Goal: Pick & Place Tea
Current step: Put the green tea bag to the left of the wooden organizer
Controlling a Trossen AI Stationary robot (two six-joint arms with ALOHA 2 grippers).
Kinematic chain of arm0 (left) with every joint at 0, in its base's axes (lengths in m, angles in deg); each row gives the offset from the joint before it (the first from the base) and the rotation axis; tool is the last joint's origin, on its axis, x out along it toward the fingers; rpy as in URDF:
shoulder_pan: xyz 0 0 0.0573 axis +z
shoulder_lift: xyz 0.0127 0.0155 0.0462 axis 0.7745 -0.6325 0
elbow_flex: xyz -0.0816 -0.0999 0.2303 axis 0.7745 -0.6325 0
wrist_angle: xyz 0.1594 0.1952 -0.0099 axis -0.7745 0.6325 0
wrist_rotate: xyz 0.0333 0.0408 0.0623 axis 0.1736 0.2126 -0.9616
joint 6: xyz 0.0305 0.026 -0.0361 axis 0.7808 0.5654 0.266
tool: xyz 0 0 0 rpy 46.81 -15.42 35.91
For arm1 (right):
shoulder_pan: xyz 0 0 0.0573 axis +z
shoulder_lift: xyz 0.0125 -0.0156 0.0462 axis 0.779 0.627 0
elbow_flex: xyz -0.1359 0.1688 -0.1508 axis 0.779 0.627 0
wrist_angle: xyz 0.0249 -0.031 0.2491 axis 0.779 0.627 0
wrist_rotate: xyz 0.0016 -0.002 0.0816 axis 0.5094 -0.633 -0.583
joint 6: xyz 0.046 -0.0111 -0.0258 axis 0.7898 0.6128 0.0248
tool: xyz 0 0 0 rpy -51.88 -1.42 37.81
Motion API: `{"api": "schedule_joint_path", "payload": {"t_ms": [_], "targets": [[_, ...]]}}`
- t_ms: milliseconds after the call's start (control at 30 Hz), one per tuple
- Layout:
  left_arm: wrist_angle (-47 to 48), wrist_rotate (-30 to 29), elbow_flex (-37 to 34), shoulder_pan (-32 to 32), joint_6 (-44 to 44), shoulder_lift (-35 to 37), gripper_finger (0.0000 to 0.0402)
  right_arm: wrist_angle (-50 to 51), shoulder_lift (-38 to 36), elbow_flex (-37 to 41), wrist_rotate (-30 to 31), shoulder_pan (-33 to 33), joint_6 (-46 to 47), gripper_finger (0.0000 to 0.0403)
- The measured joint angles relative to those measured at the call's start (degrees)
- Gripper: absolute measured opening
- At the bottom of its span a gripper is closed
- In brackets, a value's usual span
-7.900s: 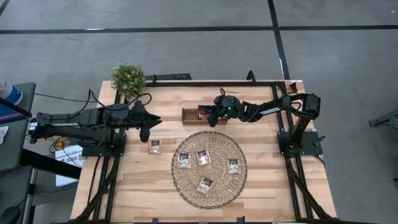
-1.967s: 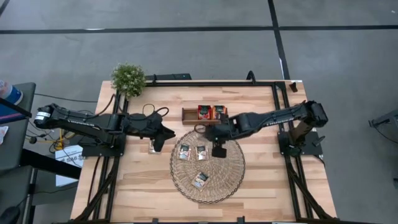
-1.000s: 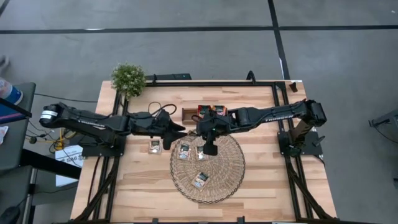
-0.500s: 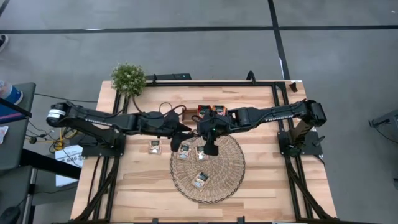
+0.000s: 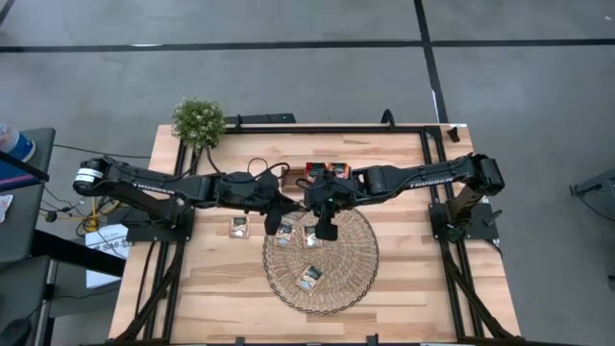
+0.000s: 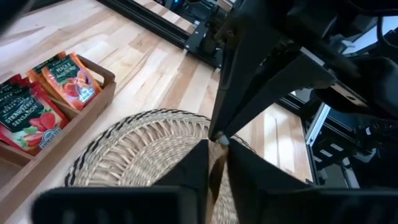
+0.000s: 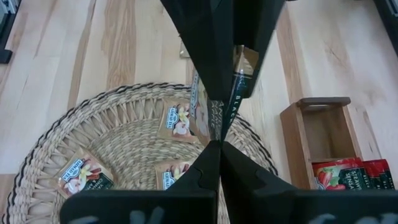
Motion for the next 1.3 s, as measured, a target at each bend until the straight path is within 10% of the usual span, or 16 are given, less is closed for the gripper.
{"api": "schedule_joint_path", "payload": {"t_ms": [433, 900, 1300], "targets": [[-0.1, 1.2, 0.0, 0.0, 0.1, 0.0, 0.0, -0.2, 0.0, 0.0, -0.2, 0.0, -1.2, 0.0005], [3.0, -7.5, 0.0, 0.2, 4.4, 0.0, 0.0, 16.1, 0.0, 0.0, 1.0, -4.0, 1.4, 0.013], [1.2, -5.5, 0.0, 11.2, 11.9, 0.0, 0.0, 20.1, -6.5, 11.8, 2.9, -1.6, 5.2, 0.0109]]}}
